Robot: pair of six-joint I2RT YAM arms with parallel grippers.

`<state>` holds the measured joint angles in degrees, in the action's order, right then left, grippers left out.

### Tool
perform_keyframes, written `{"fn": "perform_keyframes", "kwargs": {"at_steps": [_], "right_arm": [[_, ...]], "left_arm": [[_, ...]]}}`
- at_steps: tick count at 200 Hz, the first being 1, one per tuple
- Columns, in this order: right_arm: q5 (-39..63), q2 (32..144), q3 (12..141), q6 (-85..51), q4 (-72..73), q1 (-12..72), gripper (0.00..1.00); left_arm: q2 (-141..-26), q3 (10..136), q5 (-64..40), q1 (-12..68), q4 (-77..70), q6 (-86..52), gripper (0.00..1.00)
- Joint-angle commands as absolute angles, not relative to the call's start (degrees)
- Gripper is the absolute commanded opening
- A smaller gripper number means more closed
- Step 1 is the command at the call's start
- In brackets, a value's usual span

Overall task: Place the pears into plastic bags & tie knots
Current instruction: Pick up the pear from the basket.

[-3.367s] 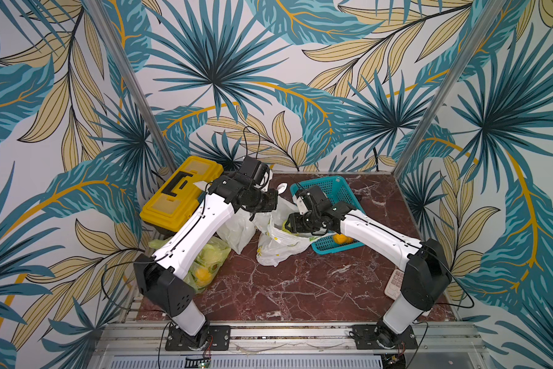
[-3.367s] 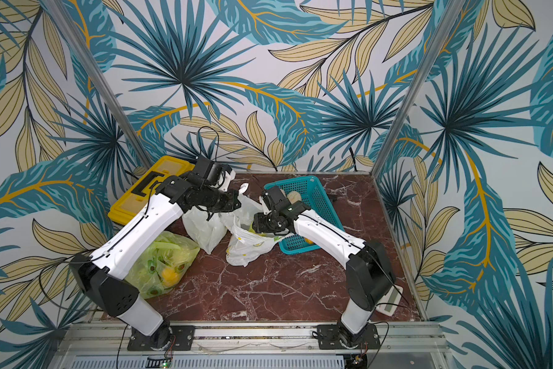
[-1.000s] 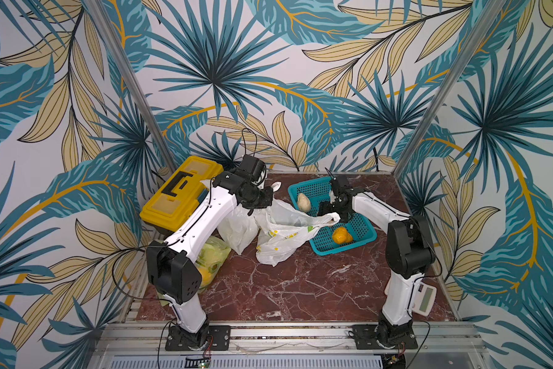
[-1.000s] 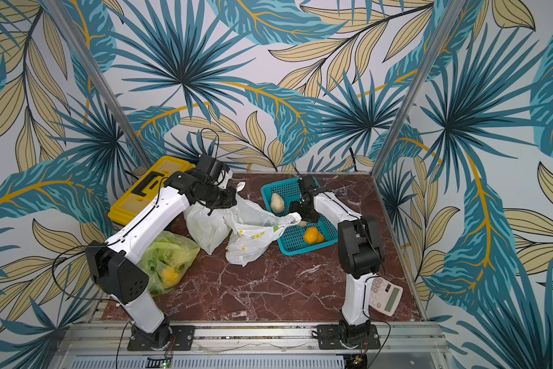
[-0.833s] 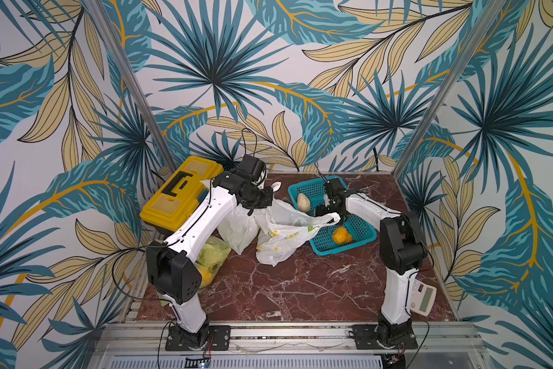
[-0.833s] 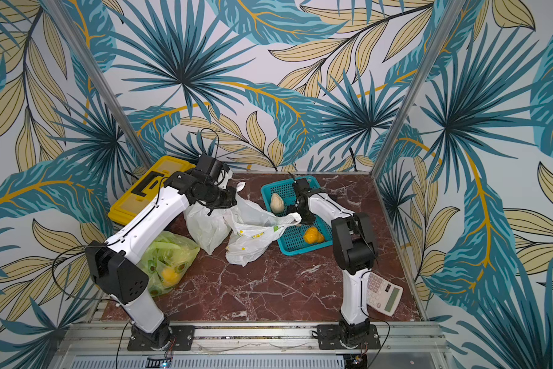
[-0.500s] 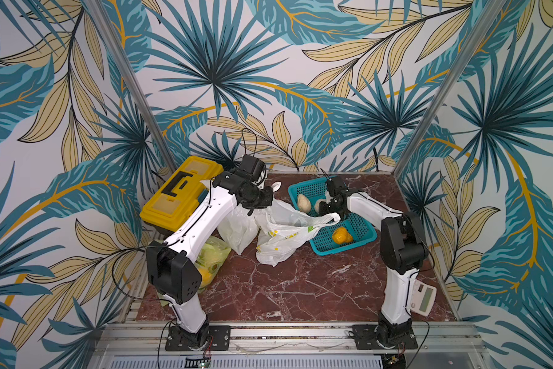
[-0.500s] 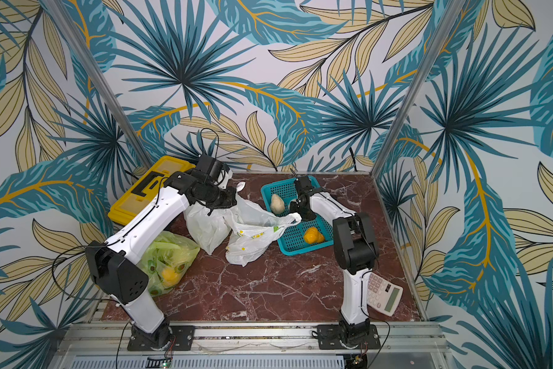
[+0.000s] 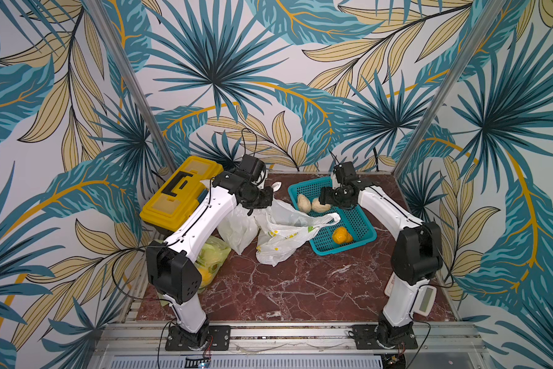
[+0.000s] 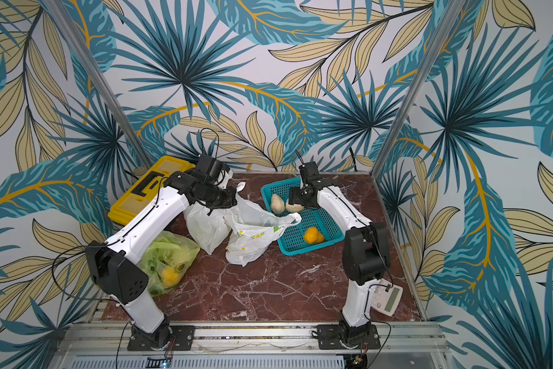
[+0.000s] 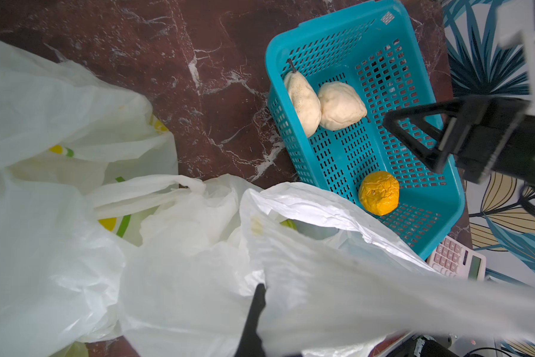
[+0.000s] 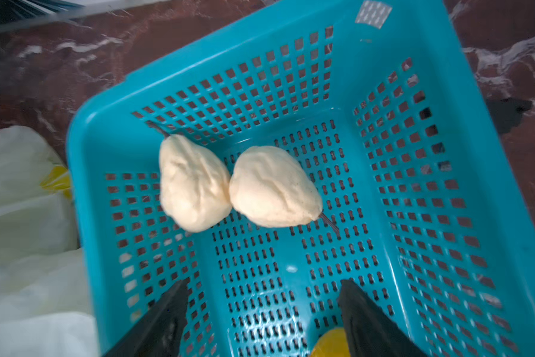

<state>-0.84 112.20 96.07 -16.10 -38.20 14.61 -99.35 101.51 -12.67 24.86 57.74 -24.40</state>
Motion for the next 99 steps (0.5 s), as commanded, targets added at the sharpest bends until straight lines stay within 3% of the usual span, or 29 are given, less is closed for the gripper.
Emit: {"fn": "perform_keyframes", "kwargs": {"at_steps": [1,43,80,99], "right_arm": [[-4.41,118.73,101.42,-11.99,-40.97,14.41,0.79],[-3.41,130.61,110.87,-12.28,-43.83,14.41,0.76],[-0.62,130.87,108.03,-14.01,-40.57,14.16,0.71],[0.39,131.72,109.46,-13.96,-41.15,14.24,0.77]], "left_arm": [[-97.78,101.66,-13.68,24.74,57.34,-23.82,0.00],[-97.01,99.29,-13.20,25.48,57.30,-23.84,0.00],[-96.60,98.88,-12.94,25.48,57.30,-23.16,0.00],[-96.72,98.82,-13.13,25.47,57.30,-23.12,0.00]]}}
